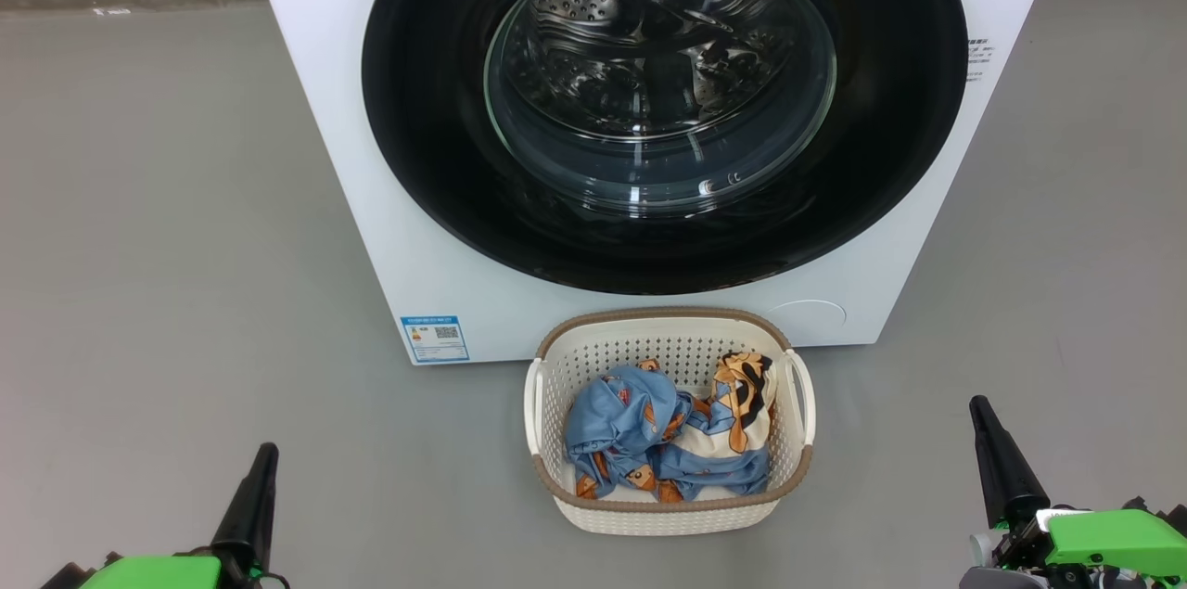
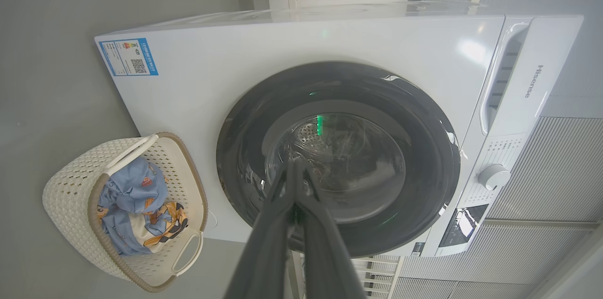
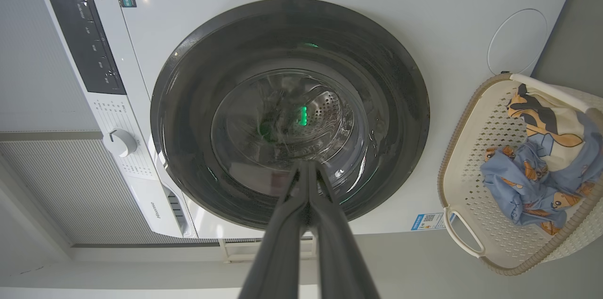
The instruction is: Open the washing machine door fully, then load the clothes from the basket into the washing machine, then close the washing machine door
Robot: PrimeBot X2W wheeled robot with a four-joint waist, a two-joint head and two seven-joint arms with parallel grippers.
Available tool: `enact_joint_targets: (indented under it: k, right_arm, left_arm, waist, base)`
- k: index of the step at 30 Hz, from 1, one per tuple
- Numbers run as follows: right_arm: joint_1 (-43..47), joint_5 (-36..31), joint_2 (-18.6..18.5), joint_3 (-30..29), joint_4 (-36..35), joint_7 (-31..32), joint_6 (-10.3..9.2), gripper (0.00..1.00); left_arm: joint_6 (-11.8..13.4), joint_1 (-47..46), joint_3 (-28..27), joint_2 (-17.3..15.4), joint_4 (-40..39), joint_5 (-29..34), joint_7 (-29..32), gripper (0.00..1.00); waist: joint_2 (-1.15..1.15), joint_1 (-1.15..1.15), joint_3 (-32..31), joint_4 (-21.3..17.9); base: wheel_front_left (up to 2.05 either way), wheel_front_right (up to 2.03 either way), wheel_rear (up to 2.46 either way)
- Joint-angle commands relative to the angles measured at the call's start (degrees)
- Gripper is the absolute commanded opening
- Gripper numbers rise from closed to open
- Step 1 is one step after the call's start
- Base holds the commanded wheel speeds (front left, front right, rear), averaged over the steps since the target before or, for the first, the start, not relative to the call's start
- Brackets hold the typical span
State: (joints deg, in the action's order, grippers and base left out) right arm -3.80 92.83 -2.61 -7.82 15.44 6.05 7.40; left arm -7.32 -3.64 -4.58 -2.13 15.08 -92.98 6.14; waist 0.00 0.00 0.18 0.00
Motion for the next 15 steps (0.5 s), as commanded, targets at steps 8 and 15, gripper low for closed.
enact_joint_targets:
  k: [8, 15]
  right_arm:
    - [-2.4, -0.6, -0.3, 1.3, -1.4, 0.4, 0.09, 0.0]
    - [-2.4, -0.6, -0.3, 1.3, -1.4, 0.4, 0.09, 0.0]
  left_arm:
    - [-0.2, -2.5, -1.9, -0.8, -1.1, 0.8, 0.3, 0.0]
    - [-0.2, -2.5, -1.9, -0.8, -1.1, 0.8, 0.3, 0.0]
  waist:
    - [0.0, 0.0, 0.0, 0.0]
    - [0.0, 0.0, 0.0, 0.0]
  base:
    - [0.0, 0.0, 0.0]
    - [0.0, 0.0, 0.0]
